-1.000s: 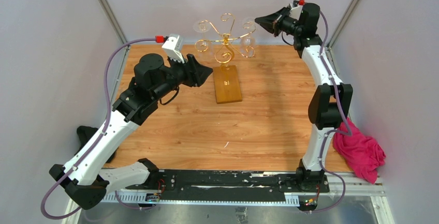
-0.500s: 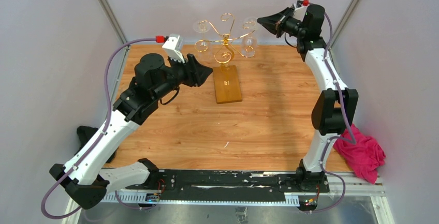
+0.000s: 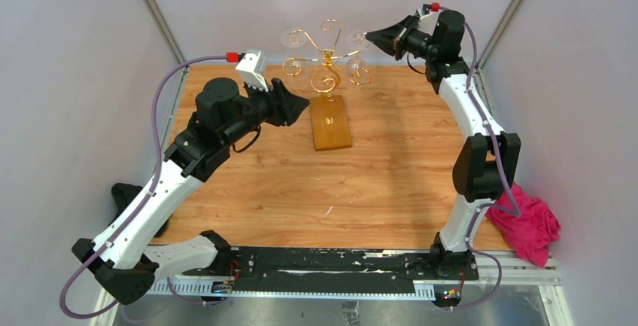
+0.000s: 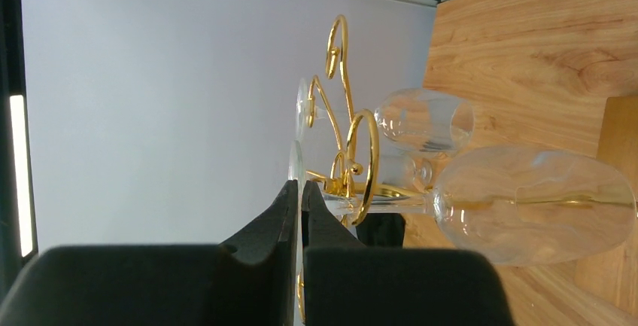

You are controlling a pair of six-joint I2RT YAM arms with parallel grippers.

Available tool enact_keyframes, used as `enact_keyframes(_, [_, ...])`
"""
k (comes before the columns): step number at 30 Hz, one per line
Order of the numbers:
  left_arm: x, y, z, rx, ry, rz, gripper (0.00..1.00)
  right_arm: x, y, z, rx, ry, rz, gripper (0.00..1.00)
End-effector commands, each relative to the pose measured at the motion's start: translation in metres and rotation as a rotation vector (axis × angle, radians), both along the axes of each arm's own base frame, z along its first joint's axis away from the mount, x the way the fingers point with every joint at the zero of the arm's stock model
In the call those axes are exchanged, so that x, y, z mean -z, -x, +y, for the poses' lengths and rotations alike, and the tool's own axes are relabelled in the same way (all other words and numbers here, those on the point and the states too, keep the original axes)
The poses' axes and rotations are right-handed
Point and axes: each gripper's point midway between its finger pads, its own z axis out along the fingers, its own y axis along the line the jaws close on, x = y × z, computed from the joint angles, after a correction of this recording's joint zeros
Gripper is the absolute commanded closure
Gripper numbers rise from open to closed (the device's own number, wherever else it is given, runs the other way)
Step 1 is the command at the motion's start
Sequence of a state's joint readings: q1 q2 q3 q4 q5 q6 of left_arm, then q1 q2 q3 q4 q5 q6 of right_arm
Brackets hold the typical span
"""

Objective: Turn the mug right side up

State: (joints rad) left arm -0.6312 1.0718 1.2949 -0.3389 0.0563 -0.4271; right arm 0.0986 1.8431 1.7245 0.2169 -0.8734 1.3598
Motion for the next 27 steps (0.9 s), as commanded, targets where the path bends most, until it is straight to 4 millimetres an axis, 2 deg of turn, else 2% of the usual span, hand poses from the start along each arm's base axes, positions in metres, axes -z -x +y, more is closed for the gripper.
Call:
enact_keyframes(1, [0.001, 0.002, -0.001, 0.003, 0.001, -0.003, 0.50, -0.023, 0.014, 0.021, -0.075, 0.001, -0.085, 1.00])
enact_keyframes(8, [0.004, 0.003, 0.003, -0.009, -0.013, -0.007, 0.50, -0.025, -0.003, 0.032, -0.082, 0.000, -0.089, 1.00])
enact_keyframes(18, [0.001, 0.007, 0.012, -0.030, -0.031, -0.022, 0.50, -0.034, -0.038, 0.033, -0.059, -0.014, -0.089, 1.00])
enact_keyframes(23, [-0.001, 0.009, 0.017, -0.040, -0.033, -0.027, 0.50, -0.034, -0.057, 0.024, -0.035, -0.031, -0.075, 1.00])
enact_keyframes(27, [-0.001, 0.011, 0.019, -0.043, -0.035, -0.029, 0.50, -0.027, -0.067, 0.003, 0.016, -0.026, -0.063, 1.00])
